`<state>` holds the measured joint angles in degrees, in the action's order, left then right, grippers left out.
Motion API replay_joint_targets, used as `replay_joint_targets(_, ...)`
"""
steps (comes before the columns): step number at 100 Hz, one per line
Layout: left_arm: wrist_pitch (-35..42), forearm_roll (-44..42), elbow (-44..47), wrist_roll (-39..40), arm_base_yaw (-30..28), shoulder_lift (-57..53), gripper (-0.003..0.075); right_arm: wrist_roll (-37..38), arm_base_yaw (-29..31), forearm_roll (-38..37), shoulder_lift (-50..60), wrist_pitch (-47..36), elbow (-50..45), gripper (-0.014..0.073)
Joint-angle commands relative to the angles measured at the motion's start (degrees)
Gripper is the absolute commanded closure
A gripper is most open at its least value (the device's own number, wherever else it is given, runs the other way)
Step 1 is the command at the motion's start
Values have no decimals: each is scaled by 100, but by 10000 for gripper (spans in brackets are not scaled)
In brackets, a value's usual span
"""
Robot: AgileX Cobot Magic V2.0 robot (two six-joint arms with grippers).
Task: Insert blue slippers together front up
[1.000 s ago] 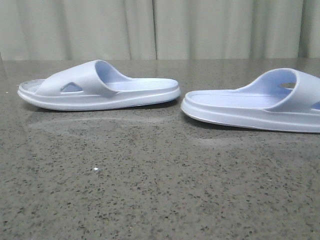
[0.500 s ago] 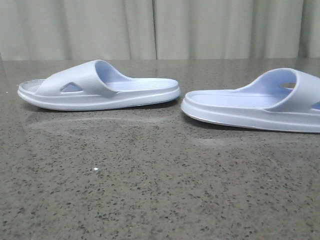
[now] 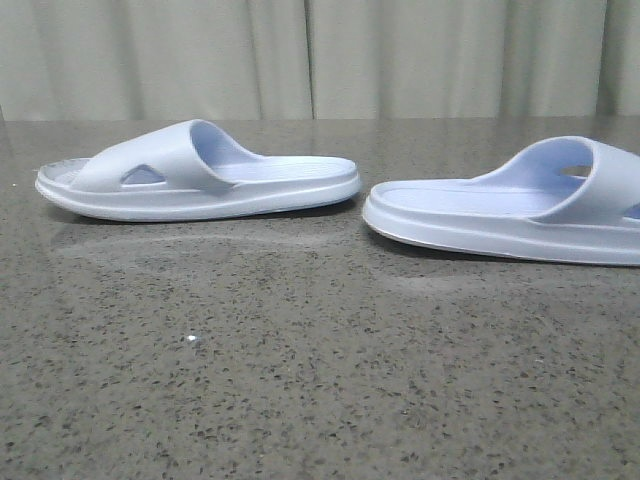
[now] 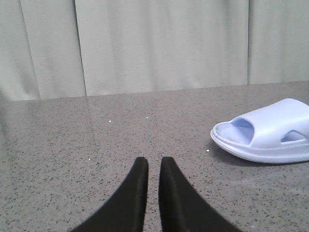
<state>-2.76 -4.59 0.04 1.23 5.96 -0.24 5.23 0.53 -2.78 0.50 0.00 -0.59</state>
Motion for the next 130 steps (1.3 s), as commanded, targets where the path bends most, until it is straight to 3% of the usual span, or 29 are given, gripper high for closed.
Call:
replay_joint_targets(1,532,9,56,58,-16,-163,704,-12,30,-50,131,-521,-121,701)
replay_joint_targets(17,743,393,56,58,-16,-163,705,-12,30,-50,131,-521,-88,701)
replay_joint_targets(35,687,1891,-73,58,-6,-163,705,-12,30,-50,131,157,317,701)
replay_joint_targets(50,-111,2801,-636,58,-6,-104,705,-3,30,113,123,791,933,701)
replay_joint_targets(74,-1282,2888,-2053,58,-6,702,705,-3,30,874,-289,1459,1920,700)
replay_joint_targets(100,-2145,3582,-3747,58,-6,2193,705,-3,30,1189,-1409,2862,3252,700)
replay_joint_targets(130,-2559,3634,-4050,58,-6,3074,704,-3,30,1574,-2208,3209,3679,696)
